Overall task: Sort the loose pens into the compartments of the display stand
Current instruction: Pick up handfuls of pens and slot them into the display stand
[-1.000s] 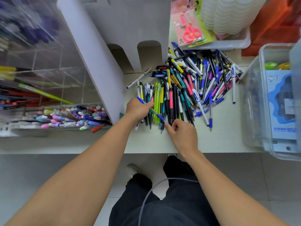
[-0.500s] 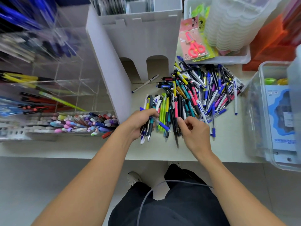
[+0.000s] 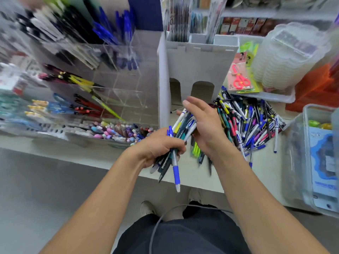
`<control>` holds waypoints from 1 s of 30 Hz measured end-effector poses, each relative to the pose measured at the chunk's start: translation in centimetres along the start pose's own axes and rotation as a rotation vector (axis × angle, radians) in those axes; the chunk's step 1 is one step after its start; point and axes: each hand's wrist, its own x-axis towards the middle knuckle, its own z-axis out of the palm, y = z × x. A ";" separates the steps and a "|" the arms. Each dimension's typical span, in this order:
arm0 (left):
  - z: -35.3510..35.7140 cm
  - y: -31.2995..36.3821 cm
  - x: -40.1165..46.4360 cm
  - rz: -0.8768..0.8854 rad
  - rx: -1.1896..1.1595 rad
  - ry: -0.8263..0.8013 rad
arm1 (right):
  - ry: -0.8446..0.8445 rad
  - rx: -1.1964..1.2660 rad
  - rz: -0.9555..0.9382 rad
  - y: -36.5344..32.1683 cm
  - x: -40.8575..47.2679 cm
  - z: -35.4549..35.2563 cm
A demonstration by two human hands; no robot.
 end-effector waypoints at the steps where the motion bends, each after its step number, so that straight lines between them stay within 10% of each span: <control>1: -0.5 -0.1 -0.6 0.006 -0.005 -0.001 | -0.008 0.029 -0.015 0.0 -0.3 0.6; 17: -8.2 -1.6 -6.3 0.080 -0.174 -0.073 | -0.199 -0.398 -0.088 0.9 -2.1 9.9; 24: -10.8 -2.6 -6.6 0.186 -0.400 0.522 | -0.207 -0.876 -0.481 0.1 -3.6 11.8; 30: -12.9 -2.3 -6.9 0.265 -0.607 0.726 | -0.517 -1.290 -0.332 -0.5 -5.1 14.5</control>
